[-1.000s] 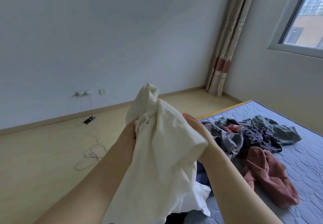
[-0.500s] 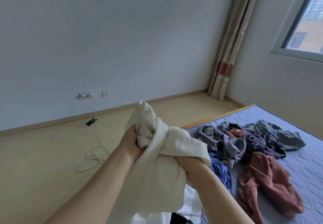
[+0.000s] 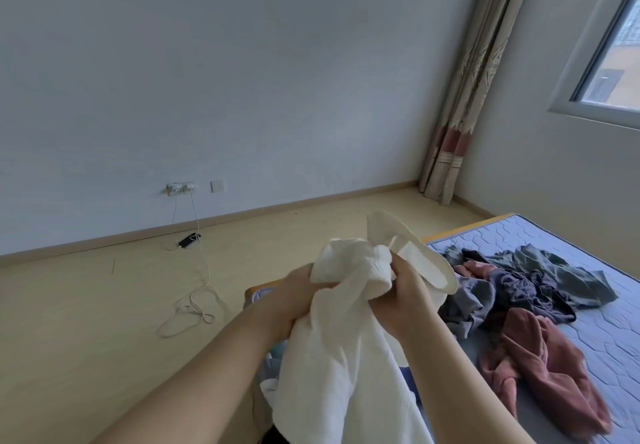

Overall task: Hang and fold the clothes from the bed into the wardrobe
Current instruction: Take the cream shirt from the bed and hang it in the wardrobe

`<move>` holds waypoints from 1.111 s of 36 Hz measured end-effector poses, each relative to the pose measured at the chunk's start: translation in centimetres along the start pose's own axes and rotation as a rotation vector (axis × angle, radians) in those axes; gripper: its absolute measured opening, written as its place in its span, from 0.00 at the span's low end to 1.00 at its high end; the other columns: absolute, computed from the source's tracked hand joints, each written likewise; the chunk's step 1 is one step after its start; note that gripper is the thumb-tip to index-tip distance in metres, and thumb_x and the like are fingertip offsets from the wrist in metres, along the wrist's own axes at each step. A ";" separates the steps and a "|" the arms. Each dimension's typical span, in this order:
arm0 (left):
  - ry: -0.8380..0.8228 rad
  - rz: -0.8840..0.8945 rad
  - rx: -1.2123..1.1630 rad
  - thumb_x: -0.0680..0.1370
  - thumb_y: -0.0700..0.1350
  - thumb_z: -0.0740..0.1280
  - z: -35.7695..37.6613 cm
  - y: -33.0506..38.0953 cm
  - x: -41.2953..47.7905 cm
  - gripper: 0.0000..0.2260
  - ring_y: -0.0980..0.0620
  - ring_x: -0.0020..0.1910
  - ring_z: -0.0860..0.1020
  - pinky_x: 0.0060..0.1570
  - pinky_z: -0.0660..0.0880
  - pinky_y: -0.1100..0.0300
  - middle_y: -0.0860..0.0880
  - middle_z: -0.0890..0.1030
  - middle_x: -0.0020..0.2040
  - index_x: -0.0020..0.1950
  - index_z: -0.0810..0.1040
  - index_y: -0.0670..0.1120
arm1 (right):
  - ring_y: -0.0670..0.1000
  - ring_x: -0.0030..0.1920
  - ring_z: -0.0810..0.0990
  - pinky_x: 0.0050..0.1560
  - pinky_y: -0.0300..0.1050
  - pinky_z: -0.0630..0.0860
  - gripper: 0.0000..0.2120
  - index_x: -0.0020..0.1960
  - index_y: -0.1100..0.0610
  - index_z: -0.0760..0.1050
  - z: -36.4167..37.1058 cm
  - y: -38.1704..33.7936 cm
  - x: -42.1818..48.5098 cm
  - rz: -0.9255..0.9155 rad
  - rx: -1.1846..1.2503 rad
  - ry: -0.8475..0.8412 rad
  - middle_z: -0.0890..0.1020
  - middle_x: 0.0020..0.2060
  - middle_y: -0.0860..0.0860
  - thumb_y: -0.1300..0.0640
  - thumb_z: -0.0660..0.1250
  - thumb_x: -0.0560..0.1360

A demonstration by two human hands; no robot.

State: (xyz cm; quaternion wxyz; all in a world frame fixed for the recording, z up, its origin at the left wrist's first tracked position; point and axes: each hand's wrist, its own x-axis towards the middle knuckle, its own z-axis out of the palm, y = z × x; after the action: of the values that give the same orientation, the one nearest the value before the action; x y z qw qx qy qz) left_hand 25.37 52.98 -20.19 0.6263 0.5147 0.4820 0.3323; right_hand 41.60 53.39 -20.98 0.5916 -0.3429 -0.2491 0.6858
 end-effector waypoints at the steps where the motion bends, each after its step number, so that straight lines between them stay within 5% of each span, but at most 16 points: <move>1: 0.054 0.010 -0.042 0.74 0.40 0.70 0.0 0.2 0.1 0.10 0.50 0.41 0.82 0.41 0.80 0.56 0.47 0.84 0.43 0.55 0.78 0.41 | 0.59 0.60 0.77 0.65 0.53 0.70 0.16 0.62 0.64 0.73 0.2 0.3 -0.3 -0.037 -0.098 0.019 0.78 0.58 0.62 0.58 0.57 0.78; 3: 0.120 0.014 -0.152 0.75 0.36 0.67 0.0 1.0 0.0 0.03 0.54 0.28 0.80 0.27 0.74 0.64 0.48 0.82 0.32 0.46 0.79 0.41 | 0.56 0.65 0.72 0.67 0.53 0.68 0.13 0.59 0.53 0.73 -0.6 0.9 -0.4 -0.139 -0.393 0.055 0.72 0.64 0.57 0.58 0.58 0.76; 5: 0.154 0.008 -0.246 0.75 0.35 0.66 -0.1 1.7 0.2 0.04 0.55 0.22 0.77 0.22 0.71 0.67 0.49 0.79 0.26 0.41 0.78 0.41 | 0.53 0.62 0.72 0.59 0.49 0.74 0.11 0.56 0.48 0.70 -0.8 1.0 -0.6 -0.158 -0.458 0.009 0.71 0.63 0.50 0.59 0.61 0.75; 8: 0.173 0.010 -0.330 0.77 0.36 0.65 -0.3 2.4 0.7 0.04 0.51 0.26 0.78 0.25 0.75 0.64 0.43 0.80 0.31 0.45 0.78 0.37 | 0.53 0.55 0.79 0.45 0.44 0.76 0.25 0.62 0.52 0.72 -0.6 0.8 -1.3 -0.068 -0.275 -0.112 0.79 0.58 0.54 0.57 0.70 0.65; 10: 0.174 0.013 -0.342 0.78 0.35 0.62 -0.3 2.8 1.0 0.05 0.50 0.26 0.79 0.25 0.75 0.63 0.42 0.79 0.34 0.46 0.77 0.36 | 0.51 0.46 0.82 0.40 0.43 0.78 0.24 0.62 0.53 0.72 -0.1 0.7 -1.9 -0.056 -0.308 -0.146 0.83 0.49 0.53 0.60 0.69 0.66; 13: 0.228 0.049 -0.320 0.78 0.34 0.62 -0.6 3.6 1.1 0.07 0.51 0.27 0.79 0.26 0.75 0.63 0.44 0.80 0.32 0.43 0.78 0.38 | 0.54 0.41 0.80 0.37 0.44 0.75 0.12 0.53 0.58 0.76 -0.1 0.7 -2.1 -0.099 -0.471 0.052 0.82 0.43 0.57 0.68 0.67 0.72; 16: 0.484 0.172 -0.194 0.75 0.35 0.67 -1.5 4.1 1.5 0.08 0.48 0.38 0.79 0.35 0.75 0.60 0.43 0.80 0.45 0.52 0.75 0.44 | 0.52 0.36 0.74 0.34 0.41 0.71 0.07 0.42 0.57 0.78 -0.8 0.2 -2.0 -0.186 -0.525 0.333 0.79 0.37 0.56 0.67 0.66 0.73; 18: 0.664 0.271 -0.109 0.73 0.36 0.69 -2.0 4.7 1.5 0.14 0.51 0.39 0.76 0.37 0.74 0.59 0.47 0.76 0.47 0.55 0.71 0.49 | 0.50 0.33 0.73 0.29 0.36 0.70 0.08 0.44 0.58 0.79 -0.8 -0.4 -2.1 -0.245 -0.512 0.430 0.78 0.35 0.54 0.69 0.64 0.72; 20: 0.715 0.293 -0.155 0.74 0.35 0.68 -2.1 5.4 1.3 0.13 0.54 0.37 0.75 0.40 0.74 0.61 0.49 0.75 0.44 0.53 0.71 0.48 | 0.50 0.39 0.75 0.36 0.39 0.73 0.09 0.50 0.58 0.77 -0.6 -0.5 -2.0 -0.278 -0.510 0.457 0.79 0.41 0.53 0.68 0.64 0.72; 23: 0.689 0.176 -0.369 0.76 0.33 0.65 -1.9 5.7 1.6 0.08 0.51 0.42 0.75 0.43 0.74 0.63 0.48 0.76 0.41 0.44 0.74 0.46 | 0.50 0.48 0.73 0.47 0.41 0.70 0.12 0.53 0.54 0.72 0.5 0.2 -1.8 -0.369 -0.607 0.490 0.75 0.48 0.50 0.64 0.67 0.71; 26: 0.626 0.038 -0.650 0.77 0.32 0.62 -1.7 5.8 2.0 0.12 0.51 0.44 0.75 0.46 0.74 0.63 0.48 0.75 0.39 0.38 0.74 0.46 | 0.45 0.35 0.70 0.34 0.32 0.66 0.08 0.42 0.56 0.71 2.3 0.8 -2.6 -0.418 -0.681 0.347 0.73 0.37 0.50 0.65 0.68 0.70; 29: 0.528 -0.018 -0.885 0.78 0.30 0.58 -1.3 6.3 1.6 0.14 0.53 0.36 0.74 0.35 0.73 0.67 0.48 0.74 0.38 0.38 0.74 0.44 | 0.42 0.31 0.67 0.31 0.29 0.65 0.11 0.38 0.55 0.70 3.4 1.7 -3.5 -0.381 -0.801 0.107 0.70 0.33 0.47 0.60 0.73 0.69; 33: 0.361 -0.009 -1.046 0.79 0.30 0.55 -0.7 7.3 0.4 0.13 0.51 0.36 0.74 0.40 0.74 0.64 0.44 0.74 0.39 0.40 0.74 0.40 | 0.39 0.52 0.69 0.55 0.34 0.69 0.24 0.58 0.45 0.69 3.8 3.3 -3.9 -0.249 -1.115 -0.078 0.68 0.51 0.37 0.48 0.76 0.66; 36: 0.252 0.026 -1.084 0.79 0.29 0.53 -0.5 7.9 -0.4 0.12 0.50 0.39 0.74 0.52 0.73 0.61 0.42 0.73 0.40 0.42 0.73 0.38 | 0.43 0.51 0.72 0.54 0.39 0.72 0.23 0.60 0.46 0.71 3.7 3.6 -3.5 -0.318 -1.244 0.019 0.71 0.51 0.37 0.51 0.74 0.68; 38: 0.208 0.085 -1.054 0.79 0.28 0.52 -0.5 8.0 -0.9 0.12 0.50 0.40 0.73 0.53 0.73 0.59 0.42 0.72 0.41 0.44 0.73 0.37 | 0.48 0.43 0.76 0.43 0.41 0.71 0.08 0.50 0.54 0.79 3.3 3.2 -3.1 -0.392 -1.191 0.144 0.79 0.42 0.46 0.60 0.68 0.71; 40: 0.181 0.150 -0.954 0.77 0.26 0.49 -1.0 7.9 -1.2 0.15 0.48 0.42 0.75 0.51 0.74 0.56 0.41 0.74 0.44 0.50 0.73 0.39 | 0.50 0.36 0.72 0.37 0.43 0.66 0.08 0.41 0.57 0.79 2.9 2.6 -2.9 -0.410 -1.036 0.246 0.77 0.32 0.50 0.66 0.62 0.72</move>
State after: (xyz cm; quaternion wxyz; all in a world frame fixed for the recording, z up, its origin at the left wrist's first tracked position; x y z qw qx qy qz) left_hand 24.72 54.16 -12.27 0.7222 0.1728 0.2902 0.6036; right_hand 37.93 50.30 -20.59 0.4918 -0.6101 -0.5438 0.3003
